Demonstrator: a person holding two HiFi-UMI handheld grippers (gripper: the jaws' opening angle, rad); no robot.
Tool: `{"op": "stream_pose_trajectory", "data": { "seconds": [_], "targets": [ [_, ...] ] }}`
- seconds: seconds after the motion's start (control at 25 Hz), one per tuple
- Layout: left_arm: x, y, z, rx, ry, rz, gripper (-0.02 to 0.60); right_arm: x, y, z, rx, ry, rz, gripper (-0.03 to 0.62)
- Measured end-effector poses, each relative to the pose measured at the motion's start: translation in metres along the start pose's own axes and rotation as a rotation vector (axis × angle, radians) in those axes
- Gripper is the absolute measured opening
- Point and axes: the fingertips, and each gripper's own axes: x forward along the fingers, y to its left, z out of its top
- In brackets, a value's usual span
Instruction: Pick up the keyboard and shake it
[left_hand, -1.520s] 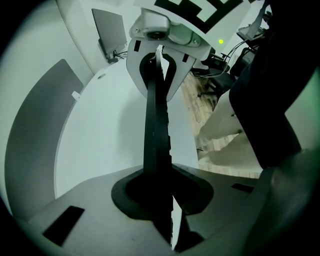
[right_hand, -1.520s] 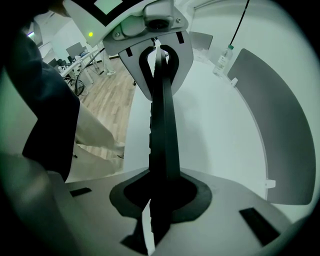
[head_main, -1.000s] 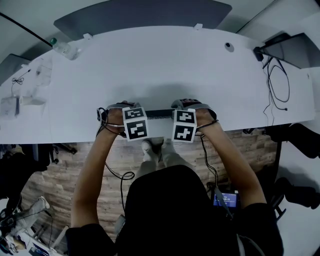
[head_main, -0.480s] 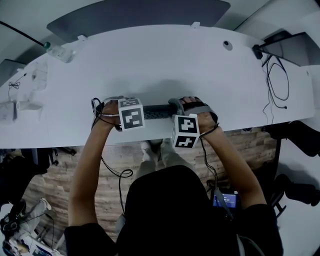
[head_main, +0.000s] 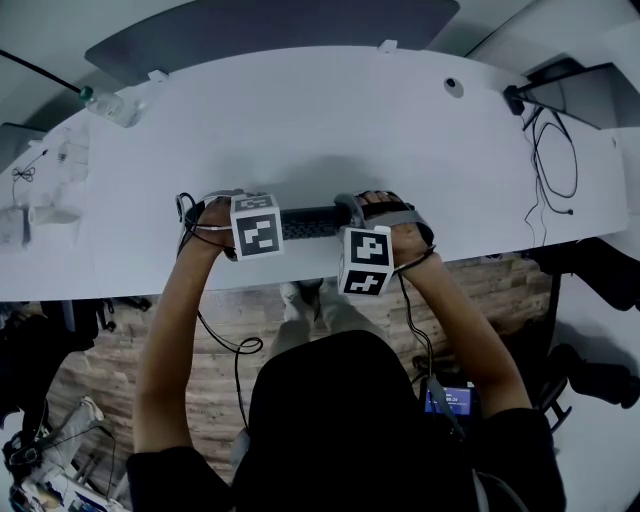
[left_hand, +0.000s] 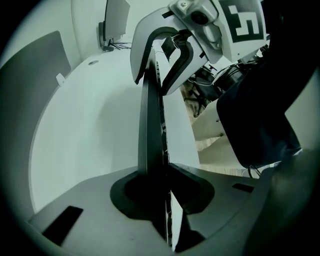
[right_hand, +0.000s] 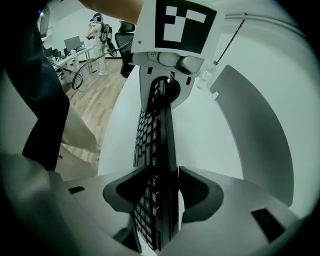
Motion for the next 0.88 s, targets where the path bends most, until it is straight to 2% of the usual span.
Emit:
{"op": "stream_pose_trajectory", "data": {
  "seconds": [0.32,0.48,0.64,0.88],
  "targets": [
    [0.000,0.001,0.000,0.002,-0.003,0.016,0.103,0.004,0.000,-0.002,0.005,0.025,0.038,0.195],
    [0.000,0.010,0.002,0.049,-0.045,0.106,0.143,0.006,-0.004,-0.004,0.020,0.025,0.052,0.193],
    [-0.006,0.024,0.004,0.074,-0.090,0.219,0.225,0.009,-0.010,-0.005,0.036,0.026,0.084,0.193],
    [-0.010,0.038,0.004,0.075,-0.116,0.326,0.264,0.018,-0.021,-0.008,0.045,0.013,0.192,0.192]
  ]
}}
